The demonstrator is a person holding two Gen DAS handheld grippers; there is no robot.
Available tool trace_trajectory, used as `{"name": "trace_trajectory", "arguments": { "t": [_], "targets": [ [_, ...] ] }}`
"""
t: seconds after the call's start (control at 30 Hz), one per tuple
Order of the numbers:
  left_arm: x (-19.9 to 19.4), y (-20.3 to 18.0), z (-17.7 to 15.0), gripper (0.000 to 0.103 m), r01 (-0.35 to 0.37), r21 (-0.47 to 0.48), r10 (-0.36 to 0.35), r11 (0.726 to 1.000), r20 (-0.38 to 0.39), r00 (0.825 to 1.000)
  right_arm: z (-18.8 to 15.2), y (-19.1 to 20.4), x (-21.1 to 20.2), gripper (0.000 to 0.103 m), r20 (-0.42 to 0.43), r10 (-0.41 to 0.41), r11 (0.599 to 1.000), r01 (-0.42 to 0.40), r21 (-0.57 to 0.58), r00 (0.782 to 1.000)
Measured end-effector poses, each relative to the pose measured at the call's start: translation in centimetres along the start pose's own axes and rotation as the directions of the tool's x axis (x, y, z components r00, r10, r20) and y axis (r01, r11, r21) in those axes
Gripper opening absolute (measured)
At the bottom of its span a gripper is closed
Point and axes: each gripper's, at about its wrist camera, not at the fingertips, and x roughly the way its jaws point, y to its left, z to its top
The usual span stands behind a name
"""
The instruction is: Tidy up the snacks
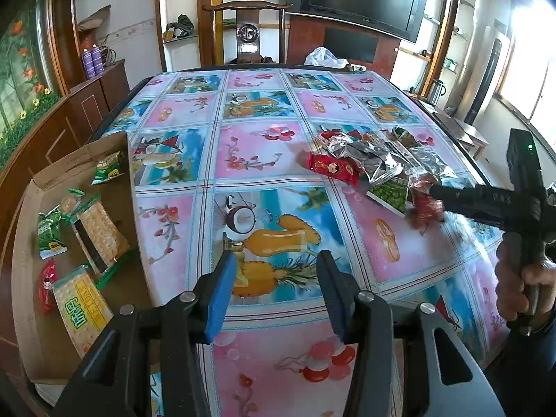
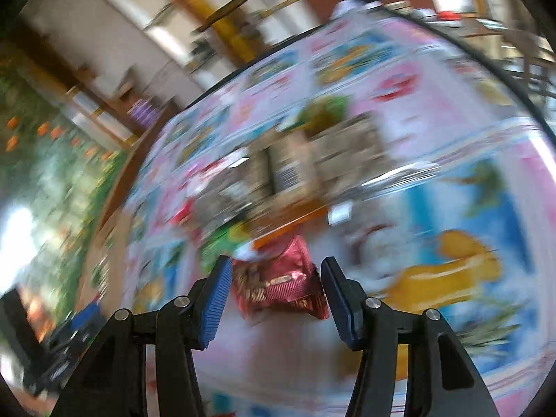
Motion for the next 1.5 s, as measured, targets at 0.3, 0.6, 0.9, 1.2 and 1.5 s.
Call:
{"name": "trace_trajectory", "arguments": {
  "t": [0.3,0.6,0.9,1.2,1.5],
  "targets": [
    [0.0,0.6,-0.1,0.049,0.003,-0.021,-0.003,1.000,-0.006,1.000,-0.3,3.3,-0.7,0.058,0.042,0.004,0.984,0.004,-0.179,0.999],
    [0.0,0.8,-0.4,0.050,0.006,-0.025,-0.006,1.000,-0.011,1.000,0.9,5.1,0.5,0.058,0.019,-0.003,0.960,0.008,-0.279,1.000],
    [-0.1,1.1,-0.3,0.053,0.008,-0.032,-0.008,0.999,-0.010,1.000,-3.2,7.3,3.0,0.059,-0.152,0.031,0.938,-0.081,-0.337,0.988],
    [0.0,0.7,-0.5,0.053,0.026,-0.031,-0.027,0.999,-0.022,0.999,-0.2,7.9,2.0,0.058,0.048,-0.191,0.921,0.196,-0.337,0.980],
    [0.7,-1.1,-0.8,0.056,0.112,-0.034,-0.114,0.993,-0.072,0.991,0.3,7.0,6.7,0.040,0.001,-0.288,0.894,0.269,-0.359,0.958]
  ]
}}
